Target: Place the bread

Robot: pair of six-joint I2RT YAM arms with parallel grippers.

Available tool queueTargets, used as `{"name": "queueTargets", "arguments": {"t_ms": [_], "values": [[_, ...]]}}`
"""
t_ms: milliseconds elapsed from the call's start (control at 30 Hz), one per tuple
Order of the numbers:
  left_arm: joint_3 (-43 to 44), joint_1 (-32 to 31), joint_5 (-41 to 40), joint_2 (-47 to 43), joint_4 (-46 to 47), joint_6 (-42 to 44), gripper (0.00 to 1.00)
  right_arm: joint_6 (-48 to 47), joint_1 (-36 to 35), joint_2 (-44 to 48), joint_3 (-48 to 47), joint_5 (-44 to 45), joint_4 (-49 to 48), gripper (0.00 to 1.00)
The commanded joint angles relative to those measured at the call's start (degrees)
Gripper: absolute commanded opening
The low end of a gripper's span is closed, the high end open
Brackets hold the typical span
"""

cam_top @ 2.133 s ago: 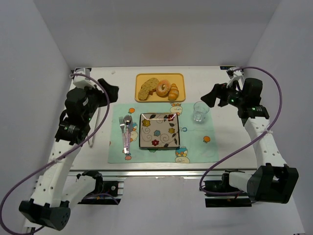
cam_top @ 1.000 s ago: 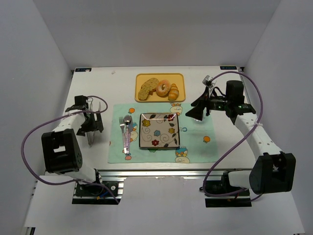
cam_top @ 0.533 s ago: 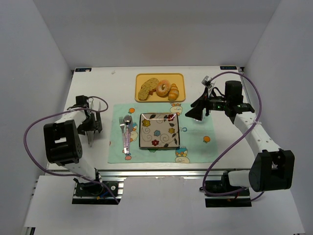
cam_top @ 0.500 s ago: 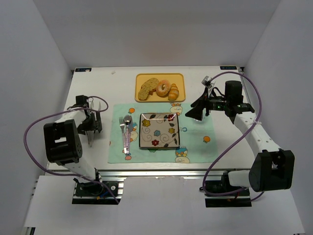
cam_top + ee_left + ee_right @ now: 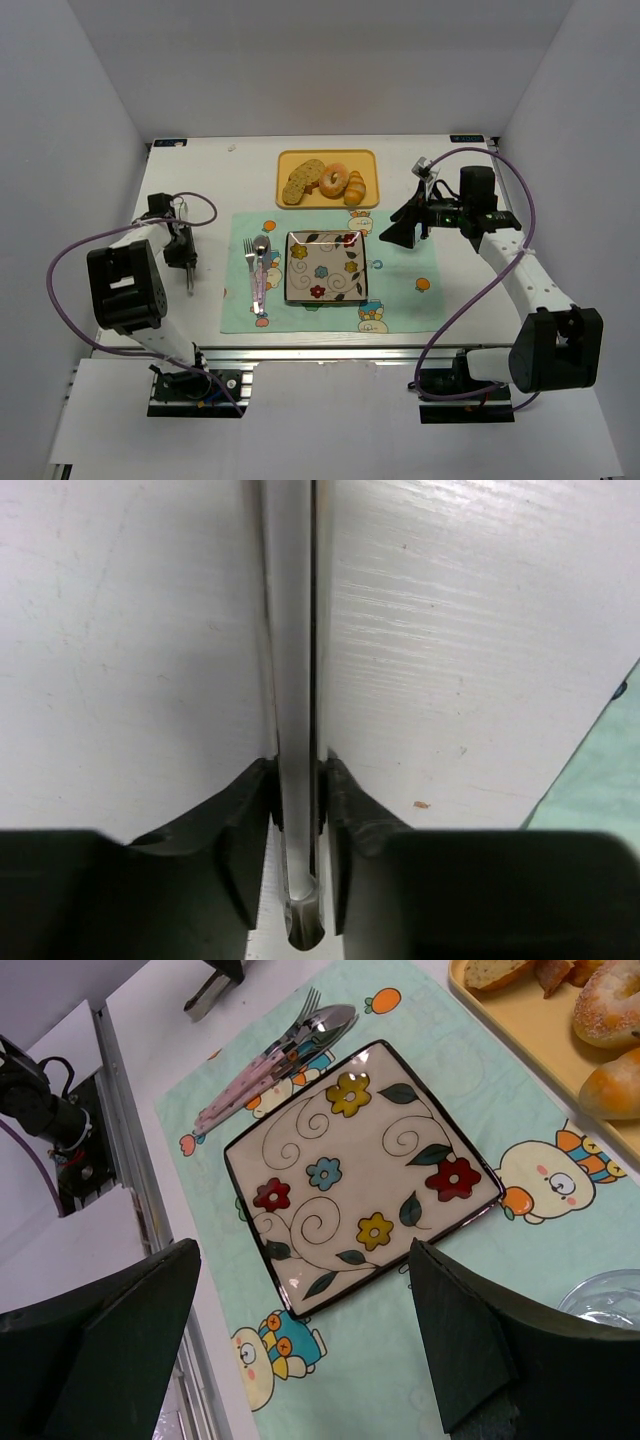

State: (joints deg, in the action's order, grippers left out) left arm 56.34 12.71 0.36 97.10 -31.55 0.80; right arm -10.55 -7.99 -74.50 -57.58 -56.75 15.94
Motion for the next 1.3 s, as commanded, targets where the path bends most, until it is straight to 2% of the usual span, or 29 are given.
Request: {"name": "queueTargets", "arguments": {"t_ms": [0,100,133,233,300,433,467,600,700,833,1067,1267], "values": [[-2.28,0.47,2.97,-2.25,2.54,-1.92,0.35,-1.05,-0.01,2.08,-1.39,-0.90,0.58,0.89],[-1.50,0.47,6.31,-4.89,3.16,-3.25,0.25,-1.06,-0.01,2.25,-0.95,-1.26,0.58,0.89],[-1.32,0.47,7.89,-7.25,3.42,-3.78,0.18,-1.06,-0.01,2.25,-0.78,-1.34,0.58,0.89],[-1.05,0.47,14.74,-12.35,4.92,-7.29,0.12,-0.71,-0.01,2.25,-0.60,-1.61,0.14,0.89],[-1.49,-0.31,20.28,-14.82,6.59,-11.49,0.15,-0.53,0.08,2.17,-0.43,-1.78,-0.47,0.89],[-1.84,-5.93,22.49,-20.62,7.82,-18.19,0.29,-0.18,0.08,2.08,-0.43,-1.87,-1.09,0.89],[-1.58,-8.38,22.32,-21.07,7.65,-19.33,0.33,-0.18,0.08,1.99,-0.43,-1.96,-1.09,0.89],[1.75,-11.74,23.54,-20.55,5.19,-22.68,0.45,0.00,0.08,2.08,-0.43,-2.31,-1.44,0.89],[6.32,-15.08,23.99,-18.71,2.29,-22.69,0.51,-0.09,0.08,2.25,-0.16,-2.57,-1.62,0.89],[10.72,-16.84,23.55,-16.68,0.70,-22.24,0.54,0.26,0.08,2.43,0.19,-2.92,-1.71,0.89],[16.43,-22.89,19.51,-13.25,-2.55,-20.05,0.54,0.09,0.17,3.31,1.15,-2.84,-1.53,0.89],[22.75,-31.58,7.66,-8.08,-7.19,-17.68,0.54,0.09,0.08,3.75,1.86,-3.10,-1.44,0.89]]}}
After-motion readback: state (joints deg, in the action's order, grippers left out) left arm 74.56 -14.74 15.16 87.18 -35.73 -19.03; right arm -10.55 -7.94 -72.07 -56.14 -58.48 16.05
